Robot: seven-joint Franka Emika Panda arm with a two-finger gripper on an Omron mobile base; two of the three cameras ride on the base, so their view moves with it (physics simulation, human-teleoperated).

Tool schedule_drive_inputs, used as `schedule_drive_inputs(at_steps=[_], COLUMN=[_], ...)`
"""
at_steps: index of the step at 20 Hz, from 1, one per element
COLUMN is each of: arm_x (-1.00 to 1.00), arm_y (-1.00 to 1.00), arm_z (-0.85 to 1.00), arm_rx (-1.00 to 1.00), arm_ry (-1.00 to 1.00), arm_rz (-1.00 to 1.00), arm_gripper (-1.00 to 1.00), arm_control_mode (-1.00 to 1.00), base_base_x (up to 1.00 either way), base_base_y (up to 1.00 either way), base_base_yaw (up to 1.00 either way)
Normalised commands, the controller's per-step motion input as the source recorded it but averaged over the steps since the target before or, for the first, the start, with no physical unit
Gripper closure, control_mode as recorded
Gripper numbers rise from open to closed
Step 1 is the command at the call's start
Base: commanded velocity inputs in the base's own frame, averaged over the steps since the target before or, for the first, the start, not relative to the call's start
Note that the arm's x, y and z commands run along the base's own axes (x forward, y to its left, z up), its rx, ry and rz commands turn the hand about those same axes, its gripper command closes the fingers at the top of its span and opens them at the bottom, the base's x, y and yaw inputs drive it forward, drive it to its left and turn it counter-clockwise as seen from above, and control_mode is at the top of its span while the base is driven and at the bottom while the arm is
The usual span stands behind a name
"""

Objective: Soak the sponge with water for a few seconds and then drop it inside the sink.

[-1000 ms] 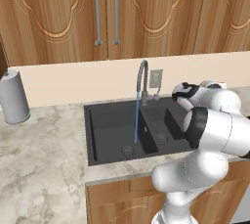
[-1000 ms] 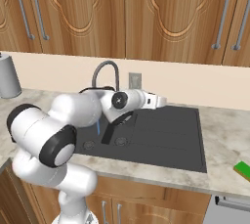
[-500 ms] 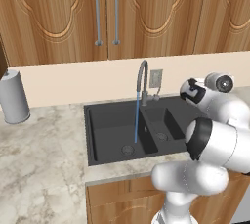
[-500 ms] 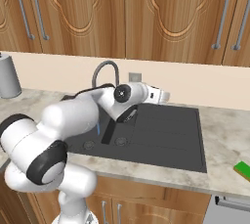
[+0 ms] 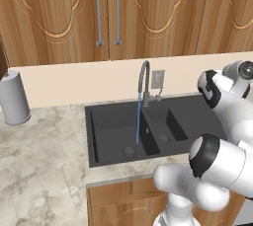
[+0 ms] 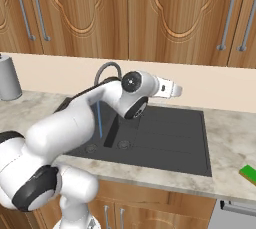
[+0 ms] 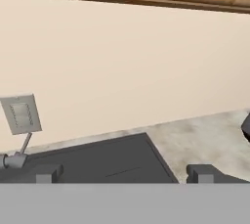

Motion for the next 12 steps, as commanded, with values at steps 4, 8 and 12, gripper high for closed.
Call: schedule_drive_inputs(at_steps=[4,8,12], arm_x=[-0.44,-0.39,-0.35], arm_y=[-0.30,-0.19,-0.16], arm_z=[-0.03,-0.09,0.14], arm_rx=[0.00,0.00,0.00], arm_ry=[0.08,0.11,0.11], arm_rz=[0.01,0.00,0.00], arm_gripper=[-1.00,-1.00,-1.00], arm_control_mode=[-1.00,-1.00,-1.00], base_base_x=[0.00,0.00,0.00], base_base_y=[0.00,0.00,0.00], base_base_yaw=[0.00,0.00,0.00])
